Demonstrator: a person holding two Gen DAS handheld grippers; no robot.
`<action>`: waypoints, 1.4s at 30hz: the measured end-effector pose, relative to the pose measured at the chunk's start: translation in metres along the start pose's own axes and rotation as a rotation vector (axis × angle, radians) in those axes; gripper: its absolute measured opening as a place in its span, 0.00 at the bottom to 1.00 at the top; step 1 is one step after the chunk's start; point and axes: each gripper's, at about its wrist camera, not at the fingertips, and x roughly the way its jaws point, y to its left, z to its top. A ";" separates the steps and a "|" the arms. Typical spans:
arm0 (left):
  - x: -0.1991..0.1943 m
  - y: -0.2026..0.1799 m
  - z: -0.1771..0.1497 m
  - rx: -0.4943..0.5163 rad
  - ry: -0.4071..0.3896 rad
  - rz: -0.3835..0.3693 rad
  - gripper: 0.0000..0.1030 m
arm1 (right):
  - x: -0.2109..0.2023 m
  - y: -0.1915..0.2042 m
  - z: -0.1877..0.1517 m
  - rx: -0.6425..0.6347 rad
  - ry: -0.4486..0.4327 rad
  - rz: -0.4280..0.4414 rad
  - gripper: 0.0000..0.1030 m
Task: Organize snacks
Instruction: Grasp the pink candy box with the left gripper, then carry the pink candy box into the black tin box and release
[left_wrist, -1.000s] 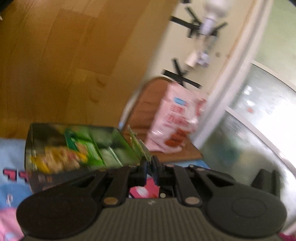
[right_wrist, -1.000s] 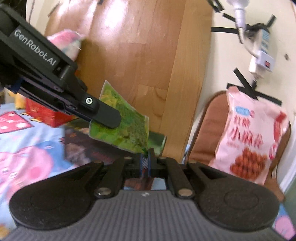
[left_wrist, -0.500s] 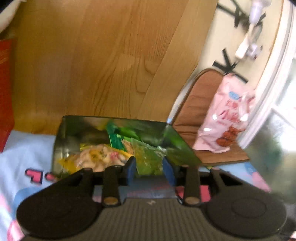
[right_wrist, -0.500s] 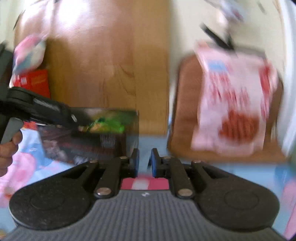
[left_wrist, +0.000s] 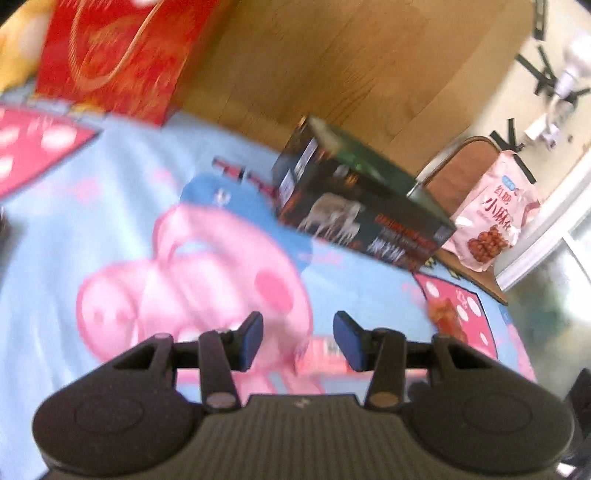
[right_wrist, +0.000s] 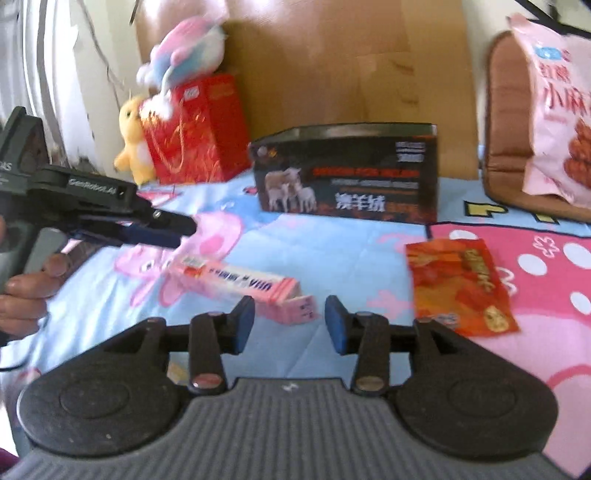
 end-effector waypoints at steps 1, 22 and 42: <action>0.003 -0.001 -0.002 -0.003 0.007 -0.003 0.42 | 0.003 0.005 -0.001 -0.008 0.008 -0.010 0.44; 0.018 -0.063 0.028 0.148 -0.038 -0.068 0.39 | 0.004 -0.007 0.022 -0.040 -0.098 -0.140 0.44; 0.098 -0.082 0.136 0.188 -0.151 0.089 0.41 | 0.105 -0.054 0.126 -0.093 -0.141 -0.230 0.53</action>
